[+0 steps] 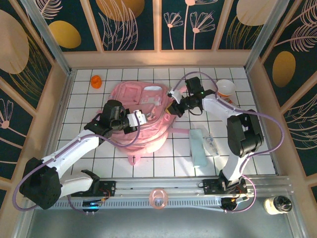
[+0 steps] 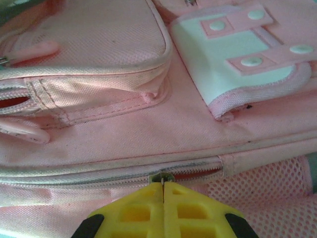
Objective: Pack the student bag
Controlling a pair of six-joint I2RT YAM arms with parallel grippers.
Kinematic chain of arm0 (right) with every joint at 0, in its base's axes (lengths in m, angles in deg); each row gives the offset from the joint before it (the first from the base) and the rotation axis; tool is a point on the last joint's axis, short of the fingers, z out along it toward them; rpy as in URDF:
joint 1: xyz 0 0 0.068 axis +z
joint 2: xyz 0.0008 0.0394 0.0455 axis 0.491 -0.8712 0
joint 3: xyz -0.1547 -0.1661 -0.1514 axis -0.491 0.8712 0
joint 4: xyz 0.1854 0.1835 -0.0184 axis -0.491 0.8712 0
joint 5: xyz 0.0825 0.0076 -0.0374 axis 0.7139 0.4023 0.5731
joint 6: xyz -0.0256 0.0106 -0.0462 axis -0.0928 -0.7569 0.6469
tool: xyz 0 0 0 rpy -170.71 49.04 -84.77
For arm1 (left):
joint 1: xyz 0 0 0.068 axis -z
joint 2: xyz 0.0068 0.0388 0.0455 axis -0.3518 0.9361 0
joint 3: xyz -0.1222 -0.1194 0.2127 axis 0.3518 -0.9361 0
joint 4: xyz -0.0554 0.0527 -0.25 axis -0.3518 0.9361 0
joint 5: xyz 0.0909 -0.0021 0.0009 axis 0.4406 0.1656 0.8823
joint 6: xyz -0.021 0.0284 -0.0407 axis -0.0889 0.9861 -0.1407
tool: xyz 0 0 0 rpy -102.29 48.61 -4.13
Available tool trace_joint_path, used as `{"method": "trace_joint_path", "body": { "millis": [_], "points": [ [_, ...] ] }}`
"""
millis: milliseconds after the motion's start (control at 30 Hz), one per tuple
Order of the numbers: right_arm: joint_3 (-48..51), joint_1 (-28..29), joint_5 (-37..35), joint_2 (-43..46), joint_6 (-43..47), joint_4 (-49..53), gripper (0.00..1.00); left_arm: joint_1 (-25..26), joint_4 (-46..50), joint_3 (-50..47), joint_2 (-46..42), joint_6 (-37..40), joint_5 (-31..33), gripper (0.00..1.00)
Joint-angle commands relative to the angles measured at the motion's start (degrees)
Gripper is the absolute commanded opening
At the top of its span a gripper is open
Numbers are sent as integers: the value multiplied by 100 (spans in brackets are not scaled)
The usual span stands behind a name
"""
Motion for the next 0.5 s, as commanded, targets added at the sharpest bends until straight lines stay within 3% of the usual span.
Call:
{"method": "trace_joint_path", "body": {
  "millis": [0,200,467],
  "points": [
    [-411,189,-616,-63,-191,646,0,-9,-205,54,6,259,146,0],
    [-310,284,-181,32,-541,843,0,-10,-547,-30,-80,-160,-22,0],
    [340,288,376,63,-1110,144,0,-10,-914,-119,-173,-588,-468,0]
  ]
}}
